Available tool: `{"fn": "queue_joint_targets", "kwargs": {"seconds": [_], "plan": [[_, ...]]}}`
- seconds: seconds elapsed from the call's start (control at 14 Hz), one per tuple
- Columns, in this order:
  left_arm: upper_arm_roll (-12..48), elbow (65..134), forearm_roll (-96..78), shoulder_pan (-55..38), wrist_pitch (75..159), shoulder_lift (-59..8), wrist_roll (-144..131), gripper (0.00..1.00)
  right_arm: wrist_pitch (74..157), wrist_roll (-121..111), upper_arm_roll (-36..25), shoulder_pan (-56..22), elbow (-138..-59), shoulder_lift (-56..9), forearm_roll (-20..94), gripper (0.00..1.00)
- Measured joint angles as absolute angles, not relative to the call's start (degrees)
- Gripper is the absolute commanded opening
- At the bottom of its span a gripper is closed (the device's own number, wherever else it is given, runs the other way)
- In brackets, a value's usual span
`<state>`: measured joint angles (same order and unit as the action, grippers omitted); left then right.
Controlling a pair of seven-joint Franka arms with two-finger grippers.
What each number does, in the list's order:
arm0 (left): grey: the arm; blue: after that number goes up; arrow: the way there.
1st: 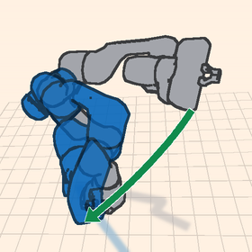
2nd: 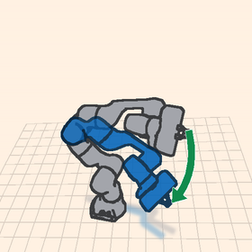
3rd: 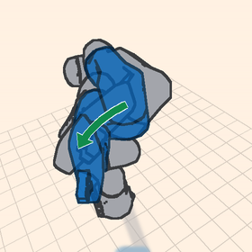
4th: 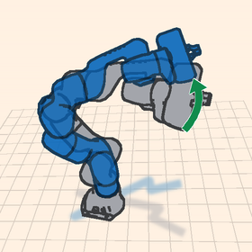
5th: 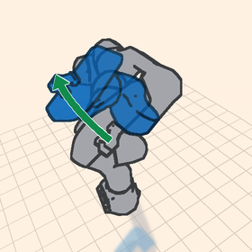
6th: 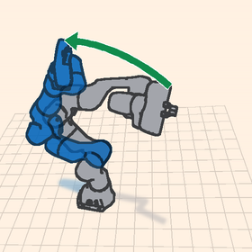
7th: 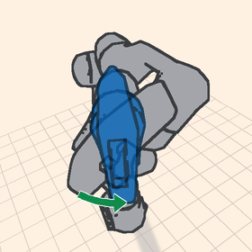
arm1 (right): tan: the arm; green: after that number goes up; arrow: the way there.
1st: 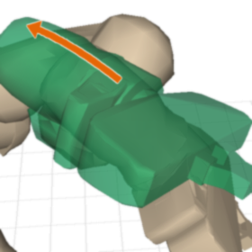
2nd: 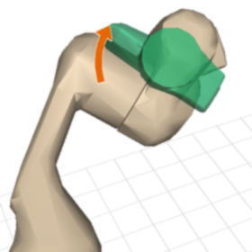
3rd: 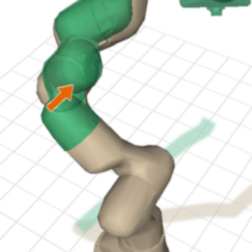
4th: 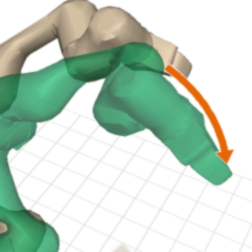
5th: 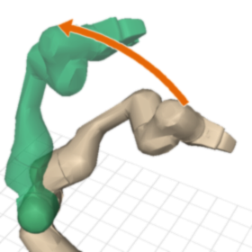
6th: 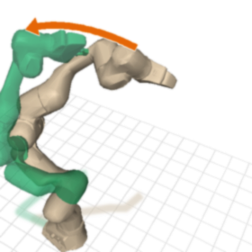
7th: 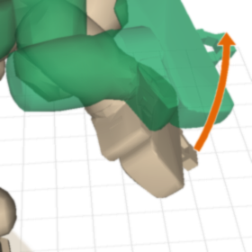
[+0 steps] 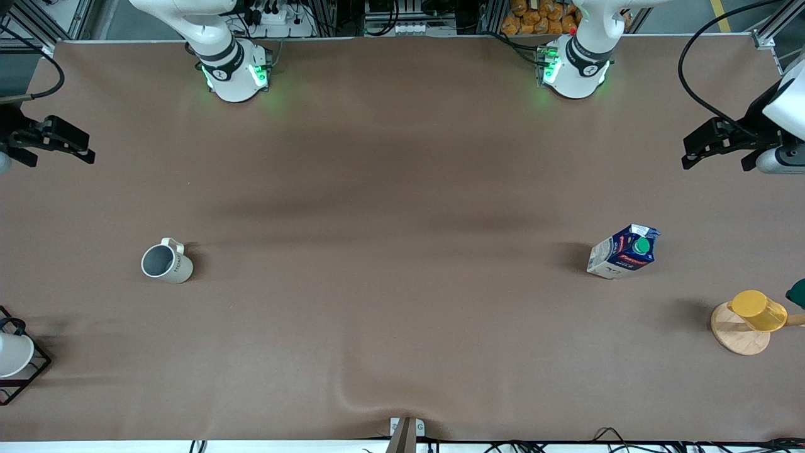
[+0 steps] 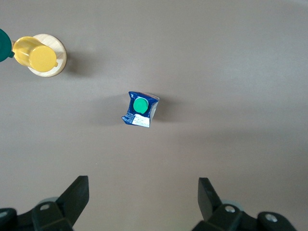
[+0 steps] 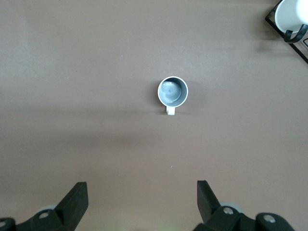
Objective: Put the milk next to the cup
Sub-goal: 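Reach the left gripper to the milk carton while the right gripper reaches the mug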
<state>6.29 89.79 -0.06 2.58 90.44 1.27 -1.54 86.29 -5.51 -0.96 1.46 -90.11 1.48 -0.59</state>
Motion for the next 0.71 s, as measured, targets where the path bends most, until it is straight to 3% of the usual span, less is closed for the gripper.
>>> {"fn": "queue_joint_targets", "kwargs": {"seconds": [0.36, 0.71], "plan": [[6.3, 89.8, -0.1, 2.4, 90.3, 0.0, -1.5, 1.0, 86.5, -5.5, -1.1, 1.5, -90.6, 1.2, -0.6, 1.0], [6.3, 89.8, -0.1, 2.5, 97.1, -9.7, -1.4, 1.0, 91.9, -5.5, -1.2, 1.5, -95.5, 0.1, -0.6, 1.0]]}}
